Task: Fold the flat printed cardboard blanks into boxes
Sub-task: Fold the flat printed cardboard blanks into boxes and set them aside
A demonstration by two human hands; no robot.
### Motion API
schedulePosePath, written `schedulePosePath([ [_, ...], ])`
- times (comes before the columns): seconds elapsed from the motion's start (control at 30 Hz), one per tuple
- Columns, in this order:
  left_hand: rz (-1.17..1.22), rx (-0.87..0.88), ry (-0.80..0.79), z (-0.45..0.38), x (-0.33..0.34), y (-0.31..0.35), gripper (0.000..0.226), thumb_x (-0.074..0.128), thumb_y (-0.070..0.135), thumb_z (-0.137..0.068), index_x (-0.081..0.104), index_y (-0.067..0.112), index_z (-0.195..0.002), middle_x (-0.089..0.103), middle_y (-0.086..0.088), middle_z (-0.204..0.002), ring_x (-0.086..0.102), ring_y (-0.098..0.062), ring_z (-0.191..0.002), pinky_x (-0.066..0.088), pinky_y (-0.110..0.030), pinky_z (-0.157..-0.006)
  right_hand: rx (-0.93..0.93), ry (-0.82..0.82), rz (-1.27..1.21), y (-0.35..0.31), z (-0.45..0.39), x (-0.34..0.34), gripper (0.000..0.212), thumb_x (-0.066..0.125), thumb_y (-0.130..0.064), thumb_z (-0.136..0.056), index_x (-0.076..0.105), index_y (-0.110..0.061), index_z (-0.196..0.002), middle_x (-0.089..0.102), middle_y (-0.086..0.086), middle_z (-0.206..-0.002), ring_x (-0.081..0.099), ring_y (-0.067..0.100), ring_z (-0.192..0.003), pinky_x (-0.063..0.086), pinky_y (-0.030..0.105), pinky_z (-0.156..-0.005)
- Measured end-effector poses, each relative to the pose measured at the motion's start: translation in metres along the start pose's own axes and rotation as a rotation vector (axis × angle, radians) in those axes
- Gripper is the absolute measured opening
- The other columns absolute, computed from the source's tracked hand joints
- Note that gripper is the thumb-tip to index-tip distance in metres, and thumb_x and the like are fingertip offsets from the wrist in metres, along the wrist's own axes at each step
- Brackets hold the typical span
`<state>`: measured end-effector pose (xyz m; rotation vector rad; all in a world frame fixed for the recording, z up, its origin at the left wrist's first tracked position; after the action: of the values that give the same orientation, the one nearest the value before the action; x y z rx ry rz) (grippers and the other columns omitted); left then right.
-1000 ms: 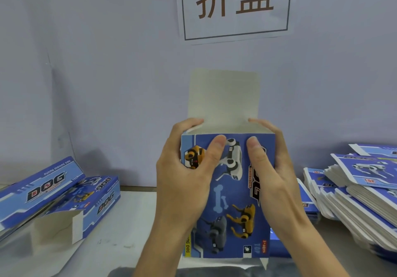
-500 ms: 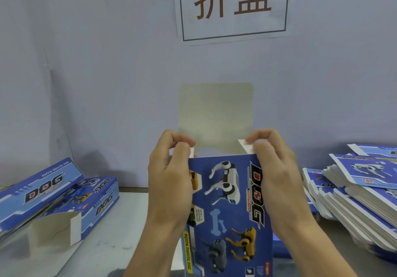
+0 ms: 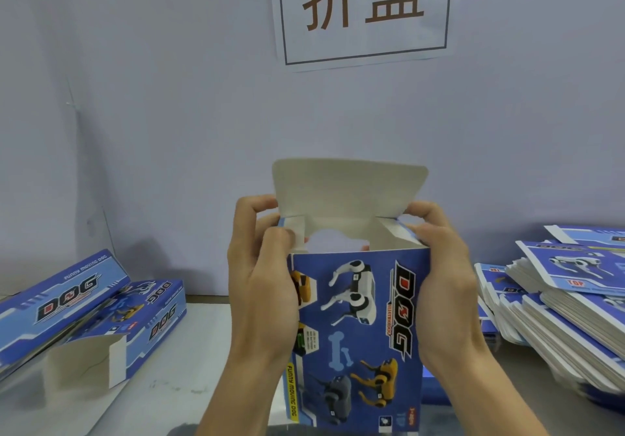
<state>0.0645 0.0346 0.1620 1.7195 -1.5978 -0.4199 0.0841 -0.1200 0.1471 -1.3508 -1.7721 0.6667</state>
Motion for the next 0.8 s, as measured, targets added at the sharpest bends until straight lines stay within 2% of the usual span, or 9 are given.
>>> schedulePosePath([
  [0.1, 0.093, 0.02, 0.034, 0.001, -0.001, -0.003, 0.024, 0.037, 0.022, -0.089, 0.058, 0.01, -0.084, 0.071, -0.002, -0.092, 0.068, -0.007, -0.073, 0.047, -0.026, -0.048, -0.028, 0.088, -0.019, 0.004, 0.003, -0.006, 0.048, 0.033, -0.05, -0.099, 0.062, -0.012, -0.102, 0.071, 0.022, -0.091, 0.071, 0.035, -0.074, 0.055, 0.041, -0.058],
  [0.2, 0.144, -0.036, 0.052, 0.0, -0.005, -0.013, 0.024, 0.039, 0.025, -0.086, 0.059, 0.016, -0.076, 0.073, -0.003, -0.11, 0.073, -0.023, -0.097, 0.051, -0.033, -0.055, -0.06, 0.124, 0.032, 0.006, 0.003, -0.01, 0.055, 0.031, -0.057, -0.09, 0.061, -0.011, -0.097, 0.074, 0.013, -0.086, 0.073, 0.029, -0.068, 0.053, 0.03, -0.049],
  [0.33, 0.061, 0.007, 0.079, 0.0, -0.003, -0.009, 0.022, 0.039, 0.024, -0.086, 0.058, 0.017, -0.079, 0.071, 0.0, -0.091, 0.066, -0.004, -0.069, 0.045, -0.018, -0.045, -0.07, 0.06, 0.013, 0.005, 0.002, -0.008, 0.05, 0.034, -0.053, -0.093, 0.063, -0.013, -0.102, 0.074, 0.009, -0.084, 0.073, 0.027, -0.069, 0.055, 0.032, -0.052],
  [0.43, 0.021, -0.071, 0.128, -0.001, -0.006, -0.012, 0.019, 0.038, 0.029, -0.096, 0.058, 0.029, -0.095, 0.065, 0.001, -0.079, 0.057, -0.008, -0.058, 0.044, -0.019, -0.042, -0.032, -0.108, 0.088, -0.005, -0.005, -0.002, 0.032, 0.044, -0.023, -0.104, 0.053, -0.021, -0.135, 0.072, 0.007, -0.116, 0.069, 0.027, -0.106, 0.057, 0.041, -0.085],
  [0.47, 0.036, -0.131, 0.14, -0.002, -0.008, -0.013, 0.02, 0.038, 0.03, -0.101, 0.057, 0.035, -0.097, 0.066, 0.001, -0.079, 0.058, -0.009, -0.059, 0.045, -0.022, -0.043, -0.036, -0.165, 0.161, -0.007, -0.006, -0.003, 0.046, 0.049, -0.007, -0.101, 0.045, -0.025, -0.143, 0.068, -0.004, -0.126, 0.066, 0.018, -0.115, 0.054, 0.034, -0.093],
  [0.57, 0.073, -0.238, 0.119, -0.005, -0.012, -0.015, 0.021, 0.038, 0.035, -0.105, 0.058, 0.038, -0.097, 0.069, -0.002, -0.088, 0.065, -0.02, -0.07, 0.054, -0.033, -0.053, -0.067, -0.267, 0.194, -0.011, 0.002, 0.001, 0.082, 0.072, -0.012, -0.084, 0.032, -0.046, -0.147, 0.068, -0.026, -0.117, 0.07, 0.003, -0.103, 0.058, 0.022, -0.08],
  [0.67, 0.114, -0.279, 0.009, -0.009, -0.015, -0.012, 0.02, 0.047, 0.042, -0.098, 0.06, 0.034, -0.111, 0.076, -0.001, -0.1, 0.071, -0.023, -0.087, 0.055, -0.049, -0.082, -0.25, -0.105, 0.221, -0.021, 0.004, -0.016, 0.08, 0.073, -0.019, -0.084, 0.03, -0.033, -0.151, 0.06, -0.049, -0.096, 0.061, -0.022, -0.094, 0.052, 0.006, -0.075],
  [0.73, 0.086, -0.256, -0.074, -0.013, -0.017, -0.008, 0.029, 0.052, 0.042, -0.092, 0.061, 0.03, -0.117, 0.076, 0.001, -0.103, 0.072, -0.02, -0.093, 0.054, -0.048, -0.088, -0.21, -0.053, 0.138, -0.03, 0.001, -0.021, 0.081, 0.081, -0.041, -0.074, 0.04, -0.051, -0.142, 0.066, -0.032, -0.116, 0.067, 0.007, -0.112, 0.057, 0.037, -0.093],
  [0.8, 0.073, -0.236, -0.131, -0.014, -0.017, -0.004, 0.039, 0.052, 0.044, -0.085, 0.061, 0.03, -0.12, 0.076, 0.001, -0.108, 0.073, -0.019, -0.099, 0.054, -0.044, -0.091, -0.136, -0.004, 0.054, -0.033, 0.0, -0.028, 0.077, 0.083, -0.049, -0.062, 0.05, -0.058, -0.13, 0.072, 0.002, -0.118, 0.071, 0.032, -0.106, 0.052, 0.058, -0.095],
])
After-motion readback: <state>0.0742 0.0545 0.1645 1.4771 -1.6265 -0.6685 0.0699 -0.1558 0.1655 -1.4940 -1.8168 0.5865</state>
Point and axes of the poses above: each hand's wrist, its own z-axis away from the middle knuckle, its own x-axis out of the palm, y = z × x, the point moved 4 cm from there along -z, towards the middle knuckle
